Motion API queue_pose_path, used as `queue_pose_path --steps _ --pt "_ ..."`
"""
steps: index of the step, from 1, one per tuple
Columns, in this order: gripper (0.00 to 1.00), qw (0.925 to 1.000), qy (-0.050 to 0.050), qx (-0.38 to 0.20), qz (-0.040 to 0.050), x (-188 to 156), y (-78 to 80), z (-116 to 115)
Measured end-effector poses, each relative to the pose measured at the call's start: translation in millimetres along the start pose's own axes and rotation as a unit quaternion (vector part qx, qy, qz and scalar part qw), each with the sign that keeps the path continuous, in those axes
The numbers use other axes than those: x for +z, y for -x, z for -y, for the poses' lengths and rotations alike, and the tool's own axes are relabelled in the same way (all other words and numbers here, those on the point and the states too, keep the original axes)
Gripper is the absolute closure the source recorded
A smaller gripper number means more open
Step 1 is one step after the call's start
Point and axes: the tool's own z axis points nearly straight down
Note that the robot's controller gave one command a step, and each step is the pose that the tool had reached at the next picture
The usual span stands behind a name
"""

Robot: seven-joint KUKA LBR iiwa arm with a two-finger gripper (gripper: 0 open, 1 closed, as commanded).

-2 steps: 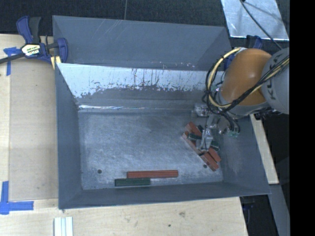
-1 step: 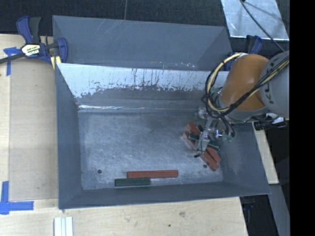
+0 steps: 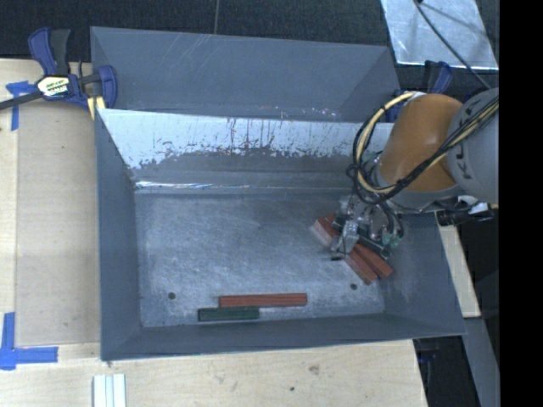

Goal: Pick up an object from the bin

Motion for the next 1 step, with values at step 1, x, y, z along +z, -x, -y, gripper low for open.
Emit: queue_pose_path --steps 1 --pt "1.0 0.9999 0.0 -0.011 0.0067 -144.7 -2.9 -14.2"
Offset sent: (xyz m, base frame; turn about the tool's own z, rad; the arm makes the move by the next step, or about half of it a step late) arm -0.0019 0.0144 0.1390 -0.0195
